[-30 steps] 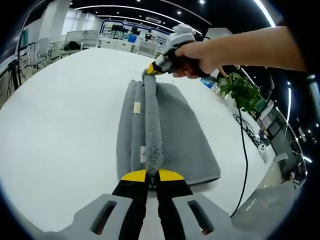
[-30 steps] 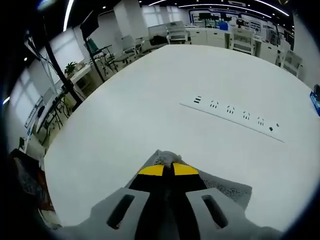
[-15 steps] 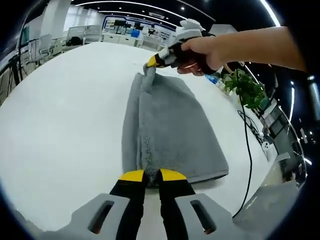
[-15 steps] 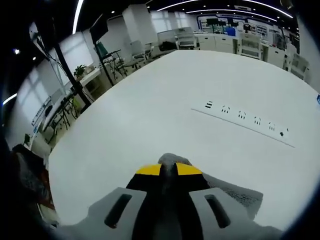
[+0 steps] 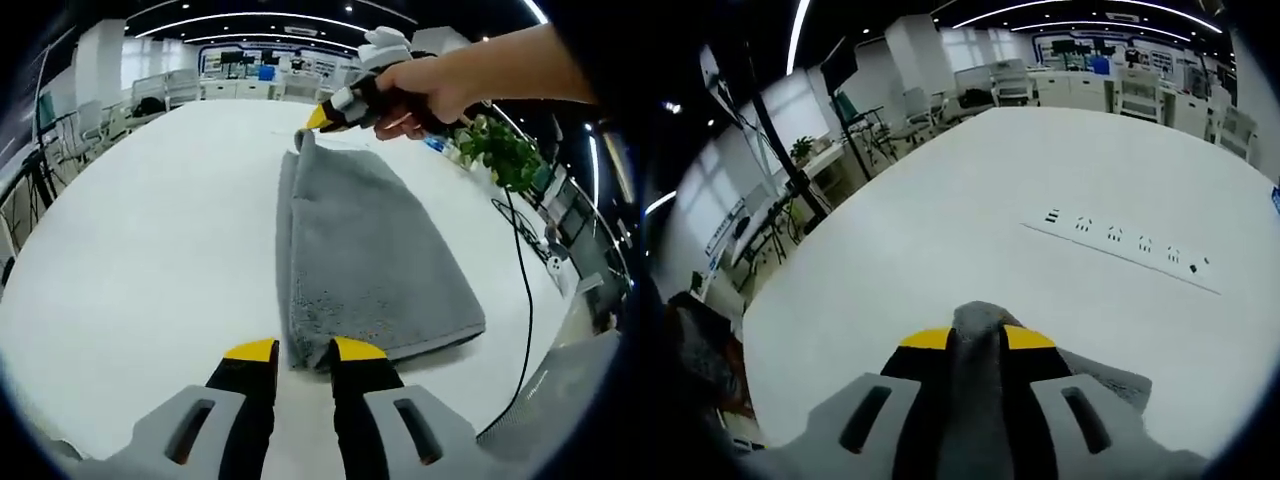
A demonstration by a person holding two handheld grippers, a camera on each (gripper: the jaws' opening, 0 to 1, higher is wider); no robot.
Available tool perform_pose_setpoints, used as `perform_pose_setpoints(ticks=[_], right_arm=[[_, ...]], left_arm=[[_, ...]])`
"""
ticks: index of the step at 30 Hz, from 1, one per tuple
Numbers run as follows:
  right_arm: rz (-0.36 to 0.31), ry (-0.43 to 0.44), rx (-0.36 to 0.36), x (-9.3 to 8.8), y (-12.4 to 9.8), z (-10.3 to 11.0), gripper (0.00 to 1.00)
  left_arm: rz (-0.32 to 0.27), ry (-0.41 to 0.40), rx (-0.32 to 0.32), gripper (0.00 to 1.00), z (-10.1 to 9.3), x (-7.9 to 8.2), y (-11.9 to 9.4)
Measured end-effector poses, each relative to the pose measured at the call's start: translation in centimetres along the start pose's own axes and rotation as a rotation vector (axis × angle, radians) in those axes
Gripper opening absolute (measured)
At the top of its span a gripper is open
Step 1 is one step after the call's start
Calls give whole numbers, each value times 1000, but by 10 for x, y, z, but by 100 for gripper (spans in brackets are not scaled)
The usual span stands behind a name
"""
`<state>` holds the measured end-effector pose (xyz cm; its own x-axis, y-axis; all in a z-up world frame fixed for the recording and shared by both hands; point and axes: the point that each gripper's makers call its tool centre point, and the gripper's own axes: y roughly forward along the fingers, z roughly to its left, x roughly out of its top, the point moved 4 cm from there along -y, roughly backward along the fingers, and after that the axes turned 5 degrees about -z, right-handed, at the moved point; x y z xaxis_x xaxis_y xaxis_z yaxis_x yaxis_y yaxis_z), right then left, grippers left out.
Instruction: Fold the towel on the table until its edges align and the towel forms a compact rectangular stack.
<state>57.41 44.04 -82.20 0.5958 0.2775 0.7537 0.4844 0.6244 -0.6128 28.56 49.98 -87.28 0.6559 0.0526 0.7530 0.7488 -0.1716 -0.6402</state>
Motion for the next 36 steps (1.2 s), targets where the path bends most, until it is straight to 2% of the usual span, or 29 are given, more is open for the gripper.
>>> perform_pose_setpoints(ticks=[7, 9, 12, 13, 17, 21, 22, 24, 26, 29, 36], right_arm=[[46, -76, 16, -12, -4, 2, 16], [44, -101, 24, -16, 0, 6, 15], [38, -199, 9, -17, 9, 6, 11], [36, -192, 12, -18, 12, 7, 10], [47, -188, 38, -24, 26, 13, 12], [56, -256, 69, -35, 36, 23, 21], [47, -314, 80, -37, 37, 25, 22], [32, -371, 85, -39, 39, 25, 25], [31, -370, 89, -38, 41, 22, 25], [23, -352, 102, -27, 42, 12, 25], [-25, -333, 105, -16, 22, 8, 31]], left_arm=[[11, 9, -11, 21, -1, -1, -1], [11, 20, -13, 21, -2, 1, -2], [10, 24, -17, 21, -3, 1, -4], [10, 27, -18, 21, -4, 0, -5], [19, 26, -20, 21, -3, -3, -5], [37, 39, -23, 21, -2, -9, -2], [40, 40, -23, 21, -2, -9, -3], [44, 40, -26, 21, -2, -10, -2], [47, 36, -29, 21, -2, -10, -1], [53, 46, -32, 21, -2, -9, 0], [20, 65, -28, 21, 0, 7, -4]])
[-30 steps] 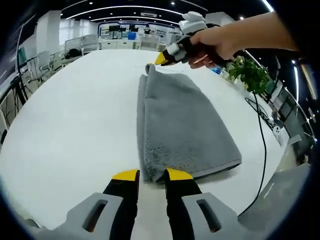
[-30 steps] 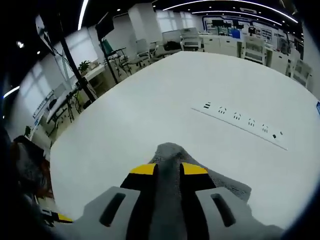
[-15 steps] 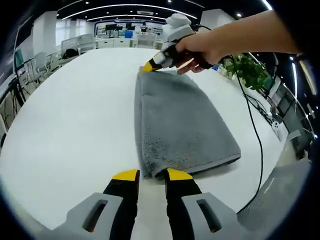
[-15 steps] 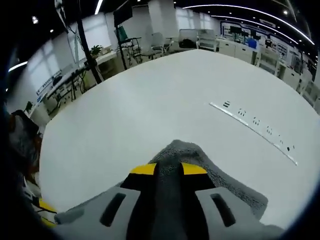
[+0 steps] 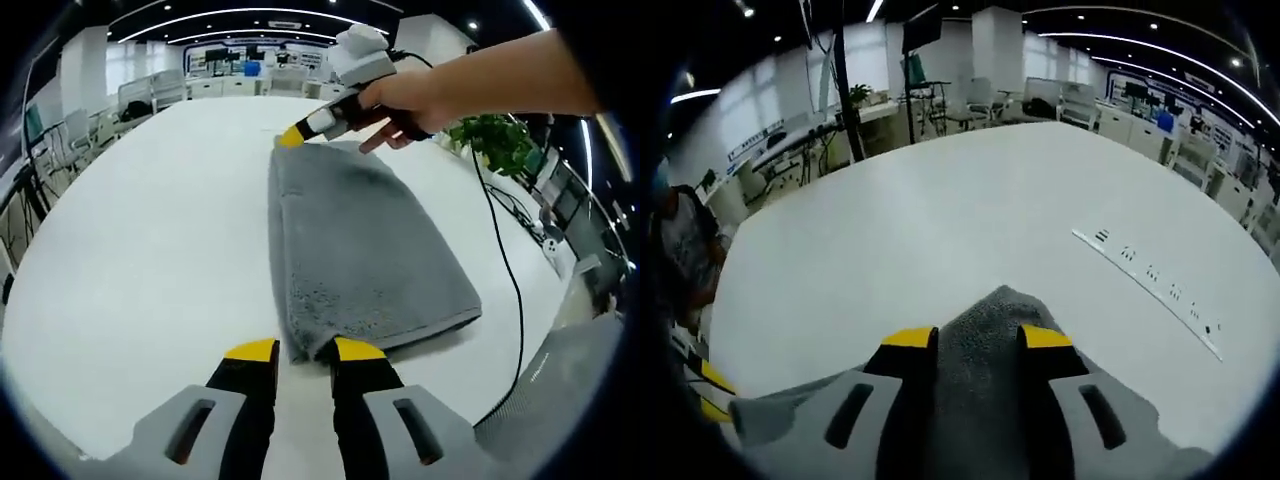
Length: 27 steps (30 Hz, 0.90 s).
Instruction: Fold the towel on the table until its edges align and the towel forms a compact rectangular stack.
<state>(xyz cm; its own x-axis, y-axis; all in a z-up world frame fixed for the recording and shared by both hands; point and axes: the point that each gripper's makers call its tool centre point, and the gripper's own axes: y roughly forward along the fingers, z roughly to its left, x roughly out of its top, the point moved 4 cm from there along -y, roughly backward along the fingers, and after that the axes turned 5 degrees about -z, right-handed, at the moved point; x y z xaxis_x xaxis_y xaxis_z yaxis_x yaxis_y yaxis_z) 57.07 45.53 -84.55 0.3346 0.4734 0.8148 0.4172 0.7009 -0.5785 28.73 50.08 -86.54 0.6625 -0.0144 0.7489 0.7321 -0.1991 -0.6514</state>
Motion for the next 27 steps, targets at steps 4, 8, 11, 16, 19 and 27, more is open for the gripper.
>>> perform_pose_setpoints(ticks=[4, 8, 11, 16, 19, 27], right_arm=[[-36, 32, -14, 9, -19, -4, 32], [-86, 61, -22, 23, -40, -9, 39], [-117, 77, -22, 32, -59, -5, 45], [-157, 85, -19, 43, -84, -10, 56], [-181, 92, -25, 47, -101, -7, 62], [-233, 106, -45, 53, -146, -1, 73]], left_arm=[[-16, 15, -9, 21, -2, 9, -5], [-48, 21, -39, 21, -6, 18, -9], [-61, 44, -46, 23, -9, 25, -11], [-76, 77, -38, 27, -10, 35, -12], [-82, 95, -35, 27, -12, 38, -14], [-101, 128, -34, 36, -14, 56, -19]])
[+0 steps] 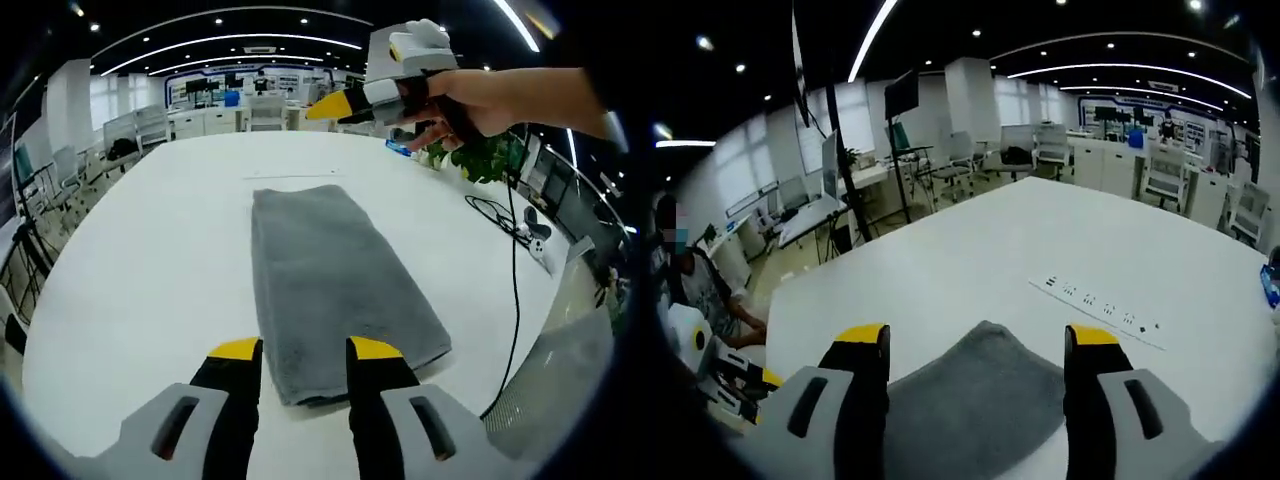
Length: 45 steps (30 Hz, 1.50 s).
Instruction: Fold the towel on the table until its edges align and the towel forms a compact rectangular stack.
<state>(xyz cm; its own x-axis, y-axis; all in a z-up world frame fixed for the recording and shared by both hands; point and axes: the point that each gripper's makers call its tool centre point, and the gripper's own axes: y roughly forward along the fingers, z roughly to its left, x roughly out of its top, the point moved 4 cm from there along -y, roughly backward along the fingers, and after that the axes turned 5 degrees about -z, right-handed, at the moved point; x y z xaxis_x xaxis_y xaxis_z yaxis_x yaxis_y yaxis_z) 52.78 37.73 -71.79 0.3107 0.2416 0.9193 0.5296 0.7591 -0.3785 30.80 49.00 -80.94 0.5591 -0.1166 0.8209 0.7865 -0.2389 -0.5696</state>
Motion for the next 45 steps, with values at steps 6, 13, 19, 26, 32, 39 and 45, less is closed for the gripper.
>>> perform_pose_setpoints(ticks=[6, 13, 19, 26, 32, 39, 45], right_arm=[[-16, -19, -4, 1, -27, 1, 80], [-31, -22, 2, -5, -51, 7, 84], [-42, -57, 12, -11, -71, 10, 88], [-67, -86, 30, -11, -88, 15, 96], [-87, -95, 51, -16, -105, 25, 99], [-113, -55, 51, -22, -126, 21, 99], [-110, -52, 52, -32, -152, 30, 99]], left_arm=[[-19, 5, 17, 46, 5, 21, -6], [-27, 11, 20, 55, 9, 36, -9], [-61, -11, 39, 63, 13, 49, -13], [-74, 4, 52, 73, 11, 58, -17], [-81, -7, 48, 78, 4, 62, -21], [-75, 21, 75, 78, -6, 64, -33], [-75, -17, 100, 78, -16, 65, -40]])
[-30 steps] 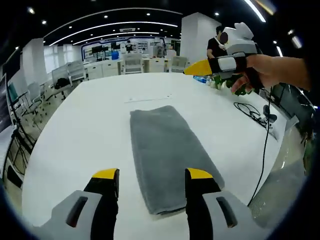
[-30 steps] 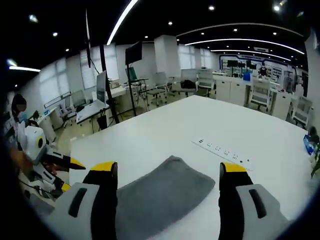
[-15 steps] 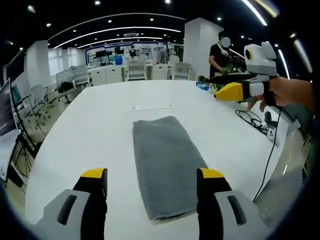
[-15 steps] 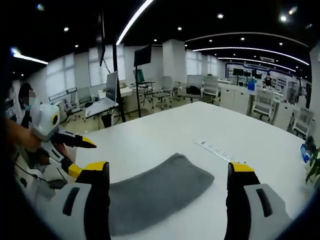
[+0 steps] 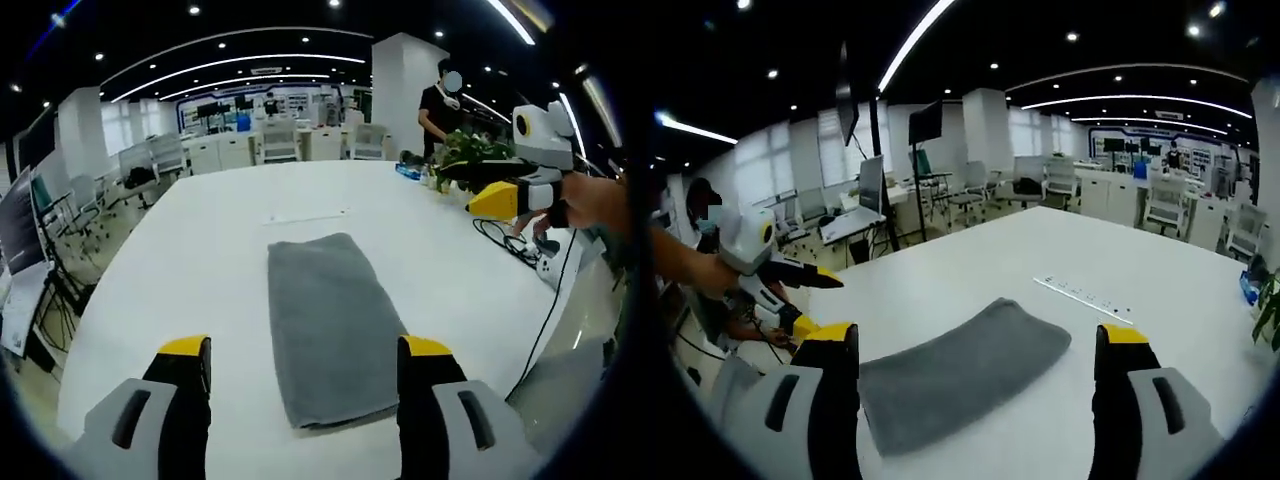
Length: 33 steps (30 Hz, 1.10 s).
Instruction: Fold the towel on the table until its edges align and the towel forms a compact rectangular stack.
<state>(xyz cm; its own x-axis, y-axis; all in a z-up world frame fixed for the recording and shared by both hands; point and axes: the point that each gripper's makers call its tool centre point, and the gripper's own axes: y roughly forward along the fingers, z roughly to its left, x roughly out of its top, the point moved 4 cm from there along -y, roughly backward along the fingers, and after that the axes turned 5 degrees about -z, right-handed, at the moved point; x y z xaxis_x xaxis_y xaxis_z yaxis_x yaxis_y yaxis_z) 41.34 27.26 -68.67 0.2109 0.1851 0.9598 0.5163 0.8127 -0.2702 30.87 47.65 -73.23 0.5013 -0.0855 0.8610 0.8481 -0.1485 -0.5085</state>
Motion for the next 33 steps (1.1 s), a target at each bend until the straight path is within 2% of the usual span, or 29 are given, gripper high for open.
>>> perform_pose_setpoints(ticks=[2, 4, 7, 13, 17, 19, 29, 33], right_arm=[[2, -5, 2, -2, -8, 2, 99], [9, -9, 13, -4, -13, 4, 99], [15, -30, 25, -4, -25, 7, 99], [3, -12, 31, -8, -42, 12, 99], [11, -13, 41, -17, -52, 19, 99], [16, -14, 44, -22, -55, 20, 99], [22, 13, 14, -33, -52, 23, 98], [29, 26, -3, -36, -46, 21, 97]], left_arm=[[-9, 1, 4, 78, -6, 2, -4], [1, 60, 7, 78, -13, 1, -8], [7, 37, 2, 78, -20, 1, -9], [34, 123, 22, 77, -27, 0, -18], [29, 122, 23, 77, -29, -1, -23], [22, 93, 28, 77, -28, -3, -24], [19, 94, -7, 76, -23, -9, -18], [12, 126, -24, 76, -14, -9, -11]])
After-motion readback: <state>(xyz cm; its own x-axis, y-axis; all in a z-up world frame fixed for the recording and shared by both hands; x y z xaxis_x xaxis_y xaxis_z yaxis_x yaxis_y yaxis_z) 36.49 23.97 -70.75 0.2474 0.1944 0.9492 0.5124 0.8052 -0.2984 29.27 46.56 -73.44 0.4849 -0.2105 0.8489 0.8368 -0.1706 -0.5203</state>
